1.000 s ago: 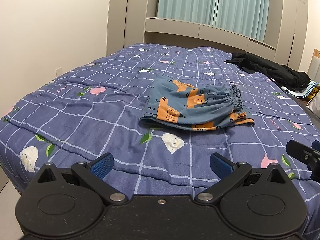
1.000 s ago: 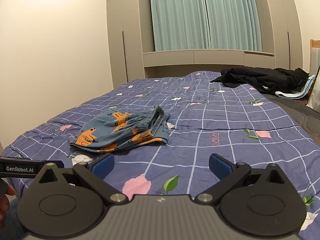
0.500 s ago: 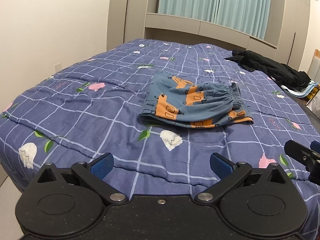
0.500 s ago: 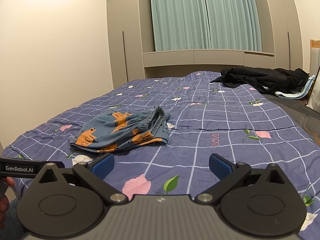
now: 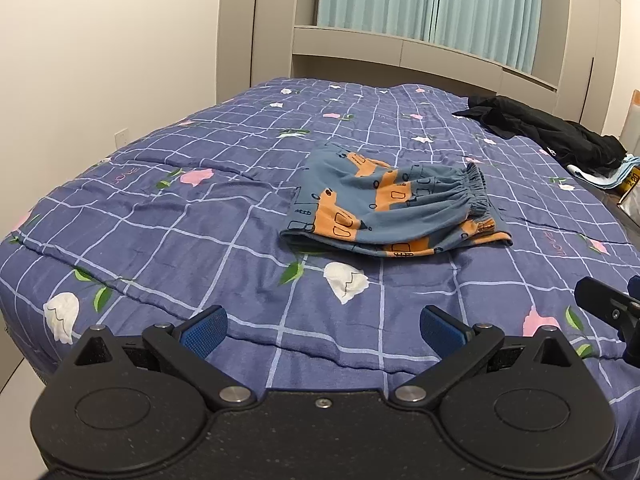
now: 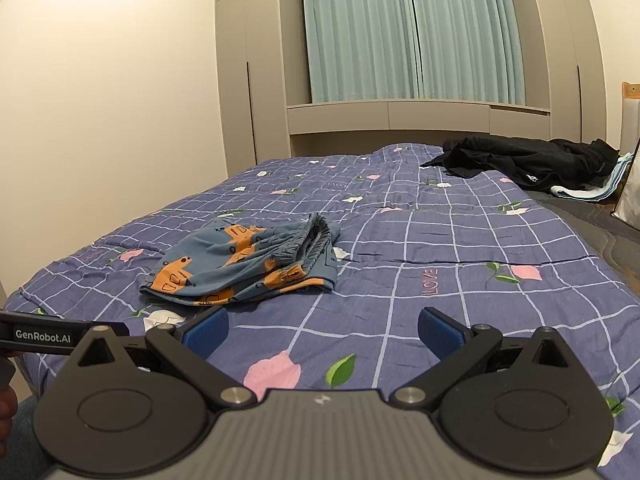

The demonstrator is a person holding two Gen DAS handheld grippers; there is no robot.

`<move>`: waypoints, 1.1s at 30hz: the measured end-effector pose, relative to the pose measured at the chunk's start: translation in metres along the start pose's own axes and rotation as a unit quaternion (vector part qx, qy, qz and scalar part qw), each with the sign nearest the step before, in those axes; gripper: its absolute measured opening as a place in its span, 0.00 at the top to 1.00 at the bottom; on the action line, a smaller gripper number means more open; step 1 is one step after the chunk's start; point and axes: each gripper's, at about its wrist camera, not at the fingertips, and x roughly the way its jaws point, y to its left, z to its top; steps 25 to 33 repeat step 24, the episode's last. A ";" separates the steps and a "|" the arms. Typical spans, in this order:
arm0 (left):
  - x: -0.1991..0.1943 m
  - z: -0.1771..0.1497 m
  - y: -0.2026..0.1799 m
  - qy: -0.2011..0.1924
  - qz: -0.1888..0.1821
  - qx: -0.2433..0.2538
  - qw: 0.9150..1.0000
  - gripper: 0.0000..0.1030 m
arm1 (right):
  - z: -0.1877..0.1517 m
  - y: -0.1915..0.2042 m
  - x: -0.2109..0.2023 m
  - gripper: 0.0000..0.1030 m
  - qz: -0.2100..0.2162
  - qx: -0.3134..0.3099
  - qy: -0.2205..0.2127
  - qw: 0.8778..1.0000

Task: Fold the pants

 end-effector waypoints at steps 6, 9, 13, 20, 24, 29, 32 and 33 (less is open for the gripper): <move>0.000 0.001 -0.001 0.002 -0.002 0.002 1.000 0.01 | 0.001 0.000 0.000 0.00 0.001 -0.001 0.001 1.000; 0.001 0.001 -0.001 0.003 -0.003 0.001 1.000 0.01 | 0.001 0.000 0.000 0.00 0.001 -0.002 0.001 1.000; 0.002 0.001 -0.002 0.005 -0.003 0.002 1.000 0.01 | 0.001 0.000 0.001 0.00 0.001 -0.001 0.001 1.000; 0.003 0.001 -0.002 0.007 -0.001 0.002 1.000 0.01 | 0.001 -0.001 0.003 0.00 0.001 -0.001 0.004 1.000; 0.005 0.001 -0.003 0.010 0.000 0.003 1.000 0.01 | -0.001 -0.002 0.004 0.00 0.002 0.001 0.007 1.000; 0.005 0.001 -0.003 0.010 0.000 0.003 1.000 0.01 | -0.001 -0.002 0.004 0.00 0.002 0.001 0.007 1.000; 0.005 0.001 -0.003 0.010 0.000 0.003 1.000 0.01 | -0.001 -0.002 0.004 0.00 0.002 0.001 0.007 1.000; 0.005 0.001 -0.003 0.010 0.000 0.003 1.000 0.01 | -0.001 -0.002 0.004 0.00 0.002 0.001 0.007 1.000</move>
